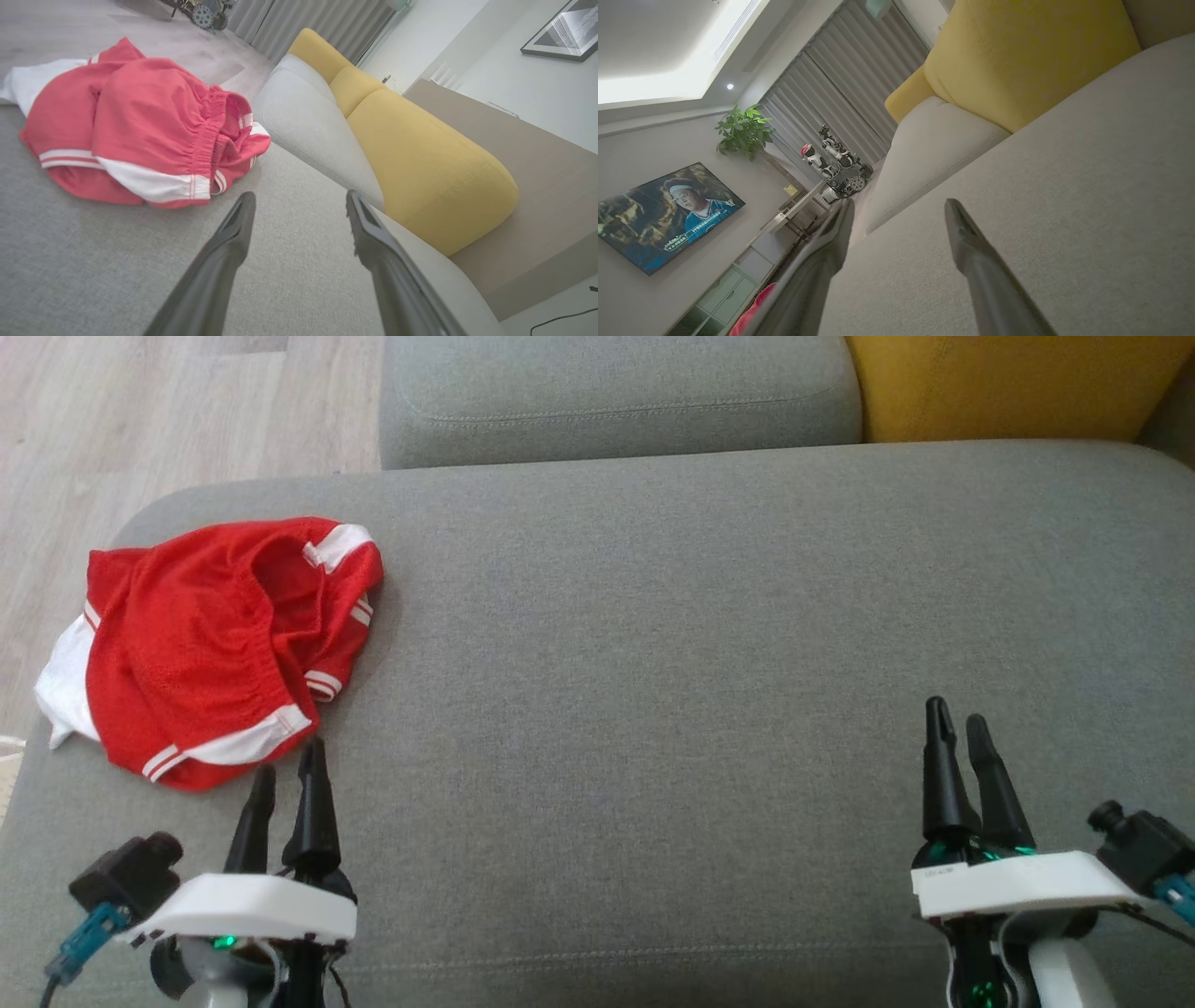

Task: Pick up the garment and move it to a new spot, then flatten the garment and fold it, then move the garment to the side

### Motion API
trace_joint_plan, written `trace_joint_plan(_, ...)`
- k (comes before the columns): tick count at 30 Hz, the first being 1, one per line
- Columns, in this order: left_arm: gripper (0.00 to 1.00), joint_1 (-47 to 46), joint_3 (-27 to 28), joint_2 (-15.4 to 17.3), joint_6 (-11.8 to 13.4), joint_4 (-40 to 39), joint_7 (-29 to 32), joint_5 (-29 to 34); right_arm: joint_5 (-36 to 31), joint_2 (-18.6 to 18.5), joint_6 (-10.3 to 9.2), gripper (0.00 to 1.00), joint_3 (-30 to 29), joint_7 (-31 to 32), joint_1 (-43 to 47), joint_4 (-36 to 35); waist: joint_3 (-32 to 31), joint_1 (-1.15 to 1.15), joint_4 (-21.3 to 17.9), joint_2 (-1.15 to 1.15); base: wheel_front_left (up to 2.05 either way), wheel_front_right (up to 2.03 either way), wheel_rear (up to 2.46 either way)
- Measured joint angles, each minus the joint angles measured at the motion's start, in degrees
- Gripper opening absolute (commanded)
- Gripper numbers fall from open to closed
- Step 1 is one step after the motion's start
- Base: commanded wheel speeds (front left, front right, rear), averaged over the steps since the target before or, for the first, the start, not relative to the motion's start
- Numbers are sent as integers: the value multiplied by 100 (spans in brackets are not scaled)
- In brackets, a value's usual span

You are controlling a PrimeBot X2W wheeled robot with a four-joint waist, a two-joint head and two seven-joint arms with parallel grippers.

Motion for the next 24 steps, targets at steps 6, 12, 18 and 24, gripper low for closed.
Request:
trace_joint_plan(6,100,2,-14,3,57,-102,-87,416,-401,-2,0,100,76,-78,0,-59,0,0,5,0,0,0,0)
trace_joint_plan(12,100,11,-42,8,101,-236,-205,793,-832,-5,1,100,146,-180,-1,-129,-6,0,7,0,0,0,0)
trace_joint_plan(18,100,56,-127,12,157,-268,-304,1156,-1239,-8,1,100,264,-291,-3,-182,-15,0,17,0,0,0,0)
trace_joint_plan(24,100,72,-183,16,157,-290,-378,1566,-1629,-10,1,100,348,-398,-43,-243,-2,0,27,0,0,0,0)
